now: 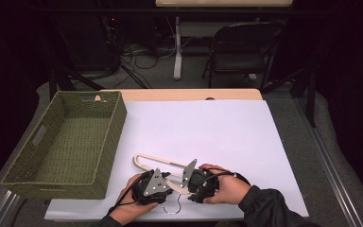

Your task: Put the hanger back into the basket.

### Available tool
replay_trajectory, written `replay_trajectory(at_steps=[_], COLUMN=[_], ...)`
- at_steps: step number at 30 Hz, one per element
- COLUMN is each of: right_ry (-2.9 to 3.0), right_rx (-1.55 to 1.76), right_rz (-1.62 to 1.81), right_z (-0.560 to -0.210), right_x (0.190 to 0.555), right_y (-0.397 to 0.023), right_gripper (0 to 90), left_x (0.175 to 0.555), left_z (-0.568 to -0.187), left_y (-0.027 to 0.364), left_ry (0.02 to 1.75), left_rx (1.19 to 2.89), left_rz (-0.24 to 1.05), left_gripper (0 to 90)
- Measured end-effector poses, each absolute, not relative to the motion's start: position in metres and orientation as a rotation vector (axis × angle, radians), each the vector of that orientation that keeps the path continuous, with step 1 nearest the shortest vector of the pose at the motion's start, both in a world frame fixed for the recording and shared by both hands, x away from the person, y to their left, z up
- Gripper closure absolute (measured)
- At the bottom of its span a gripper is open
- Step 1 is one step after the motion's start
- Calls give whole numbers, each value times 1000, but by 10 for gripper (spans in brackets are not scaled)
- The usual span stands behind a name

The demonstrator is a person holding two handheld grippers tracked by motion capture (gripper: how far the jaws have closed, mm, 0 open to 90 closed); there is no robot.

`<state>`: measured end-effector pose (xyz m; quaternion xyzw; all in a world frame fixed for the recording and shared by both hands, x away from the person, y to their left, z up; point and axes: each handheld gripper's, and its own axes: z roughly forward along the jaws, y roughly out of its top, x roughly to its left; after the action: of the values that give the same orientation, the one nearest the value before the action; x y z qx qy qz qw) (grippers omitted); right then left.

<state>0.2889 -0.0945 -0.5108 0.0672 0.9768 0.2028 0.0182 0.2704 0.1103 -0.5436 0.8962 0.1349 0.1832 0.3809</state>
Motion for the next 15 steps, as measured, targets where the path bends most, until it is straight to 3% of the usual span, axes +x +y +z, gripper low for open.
replay_trajectory(at_steps=[3, 15], right_ry=[3022, 2948], right_rx=[190, 146], right_rz=[621, 605], right_z=[-508, -487], right_x=[288, 289], right_y=[-93, -96], right_gripper=[709, 751], left_x=[271, 274], left_z=[-543, -521], left_y=[110, 129], left_ry=[348, 447], left_rx=[2284, 2208], left_rz=[464, 526], left_gripper=[476, 420])
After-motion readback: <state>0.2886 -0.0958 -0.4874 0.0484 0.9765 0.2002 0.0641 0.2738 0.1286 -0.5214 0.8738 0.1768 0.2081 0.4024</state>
